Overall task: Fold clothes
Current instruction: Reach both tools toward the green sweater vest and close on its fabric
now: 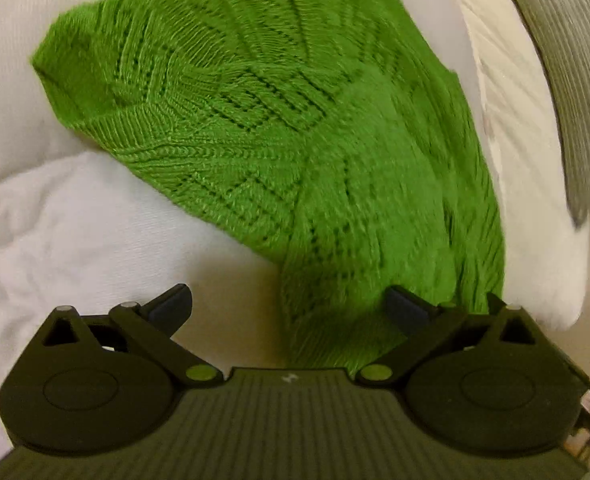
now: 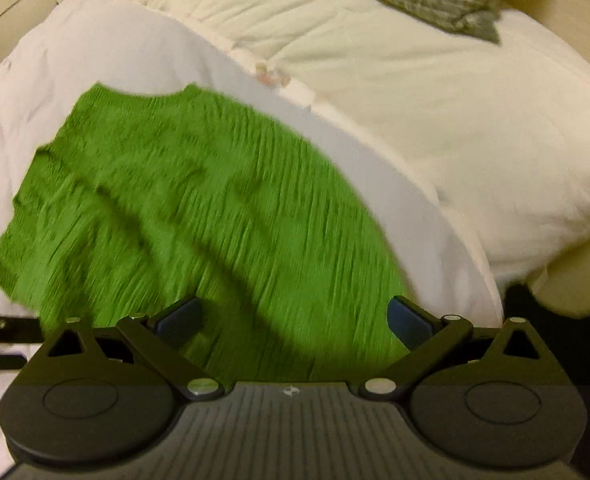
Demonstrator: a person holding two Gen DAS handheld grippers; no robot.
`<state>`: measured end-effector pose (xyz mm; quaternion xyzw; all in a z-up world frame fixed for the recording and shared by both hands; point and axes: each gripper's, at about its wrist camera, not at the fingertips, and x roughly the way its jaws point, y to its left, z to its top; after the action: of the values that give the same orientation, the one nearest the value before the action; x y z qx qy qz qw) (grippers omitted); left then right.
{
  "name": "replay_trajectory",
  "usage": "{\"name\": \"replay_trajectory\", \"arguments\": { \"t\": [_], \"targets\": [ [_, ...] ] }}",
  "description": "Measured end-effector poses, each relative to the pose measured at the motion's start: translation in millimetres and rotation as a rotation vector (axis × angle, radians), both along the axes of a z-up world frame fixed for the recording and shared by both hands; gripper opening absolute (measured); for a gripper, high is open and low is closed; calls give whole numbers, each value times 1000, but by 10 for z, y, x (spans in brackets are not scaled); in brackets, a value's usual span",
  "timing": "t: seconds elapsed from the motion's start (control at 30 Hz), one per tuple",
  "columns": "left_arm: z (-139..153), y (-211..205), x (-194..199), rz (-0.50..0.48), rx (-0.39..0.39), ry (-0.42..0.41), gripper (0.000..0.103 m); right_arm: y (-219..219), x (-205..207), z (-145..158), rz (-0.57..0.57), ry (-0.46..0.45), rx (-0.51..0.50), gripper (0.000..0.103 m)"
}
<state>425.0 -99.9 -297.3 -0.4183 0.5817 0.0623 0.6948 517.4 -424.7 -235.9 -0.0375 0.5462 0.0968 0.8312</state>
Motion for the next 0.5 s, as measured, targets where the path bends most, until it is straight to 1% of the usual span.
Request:
{"name": "replay_trajectory", "arguments": {
  "t": [0.03,0.17,0.23,0.3,0.33,0.37,0.4,0.43,0.47,0.5],
  "targets": [
    [-38,14,21,20,-16,2,101,-32,102,-24,4,-10,14,102],
    [-123,38,97,66,-26,0,101,-121,551,-168,-12,-22,86,102],
    [-168,57,160,87,-37,-1,101,-137,700,-277,-21,-4,121,102],
    [-233,62,223,102,-59,10,101,-121,773,-390,-33,39,146,103],
    [-264,65,253,109,-69,15,101,-108,786,-421,-28,53,162,102],
    [-286,64,271,117,-78,14,101,-85,758,-410,-1,64,191,98],
    [-307,61,289,125,-86,13,101,-59,726,-393,36,89,229,85],
    [-318,49,315,128,-86,9,101,-29,692,-379,70,114,258,75],
    [-324,39,350,129,-84,6,101,12,656,-378,104,130,255,72],
    [-336,28,391,132,-81,7,101,58,621,-391,146,134,231,72]
  ]
}}
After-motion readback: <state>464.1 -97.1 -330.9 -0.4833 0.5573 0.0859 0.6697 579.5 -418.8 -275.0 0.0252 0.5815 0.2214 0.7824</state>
